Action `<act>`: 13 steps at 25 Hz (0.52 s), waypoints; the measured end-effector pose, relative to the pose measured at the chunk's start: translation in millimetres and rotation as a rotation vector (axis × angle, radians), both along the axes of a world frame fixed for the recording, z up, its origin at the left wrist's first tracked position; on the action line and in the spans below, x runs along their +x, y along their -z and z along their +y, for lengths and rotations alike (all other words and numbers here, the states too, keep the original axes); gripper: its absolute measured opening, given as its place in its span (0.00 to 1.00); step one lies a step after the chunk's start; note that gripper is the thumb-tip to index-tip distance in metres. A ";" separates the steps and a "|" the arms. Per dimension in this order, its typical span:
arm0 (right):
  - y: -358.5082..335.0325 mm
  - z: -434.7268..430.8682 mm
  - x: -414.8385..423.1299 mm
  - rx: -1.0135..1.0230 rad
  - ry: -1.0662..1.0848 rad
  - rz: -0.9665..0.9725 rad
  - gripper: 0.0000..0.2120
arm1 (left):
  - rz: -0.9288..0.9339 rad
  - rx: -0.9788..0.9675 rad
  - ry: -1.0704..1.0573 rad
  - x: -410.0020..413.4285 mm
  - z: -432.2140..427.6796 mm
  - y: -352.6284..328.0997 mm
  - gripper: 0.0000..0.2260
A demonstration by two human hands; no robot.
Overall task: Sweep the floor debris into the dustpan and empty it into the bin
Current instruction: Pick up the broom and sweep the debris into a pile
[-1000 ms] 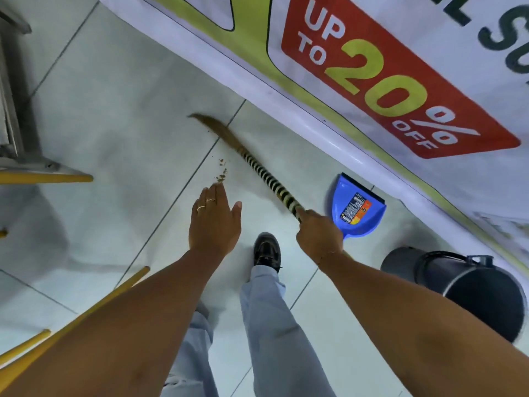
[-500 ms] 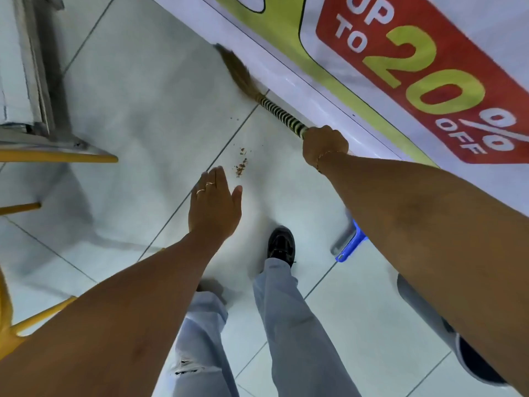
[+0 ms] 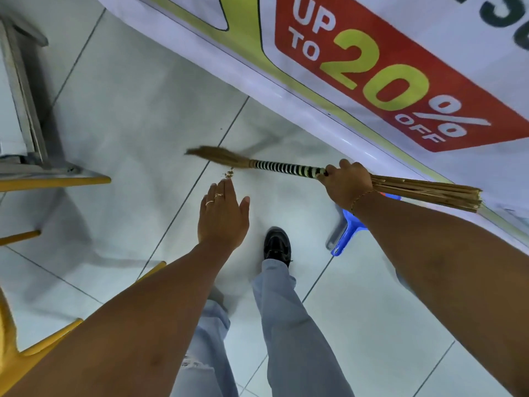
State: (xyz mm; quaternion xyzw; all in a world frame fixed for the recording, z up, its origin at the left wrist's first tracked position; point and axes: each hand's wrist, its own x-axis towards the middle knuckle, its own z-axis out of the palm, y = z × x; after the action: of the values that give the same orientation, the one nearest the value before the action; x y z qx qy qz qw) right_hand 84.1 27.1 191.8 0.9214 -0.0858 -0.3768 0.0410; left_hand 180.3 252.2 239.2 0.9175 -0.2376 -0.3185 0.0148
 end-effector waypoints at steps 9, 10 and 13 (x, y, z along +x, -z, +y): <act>-7.1 -6.0 -84.5 0.019 0.355 -0.240 0.20 | 0.033 0.002 0.042 -31.9 2.5 1.2 0.26; -4.4 -0.6 -81.9 0.015 0.466 -0.202 0.21 | 0.035 0.005 0.043 -34.1 4.0 1.6 0.26; 6.1 27.5 -71.3 -0.015 0.594 -0.136 0.19 | 0.028 0.008 0.055 -35.1 10.5 1.1 0.26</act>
State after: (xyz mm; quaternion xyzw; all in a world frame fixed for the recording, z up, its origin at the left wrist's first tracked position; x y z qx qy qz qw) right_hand 12.8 54.6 185.8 0.8789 -0.3567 -0.3090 -0.0699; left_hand 145.2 262.7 238.1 0.9062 -0.2611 -0.3327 0.0058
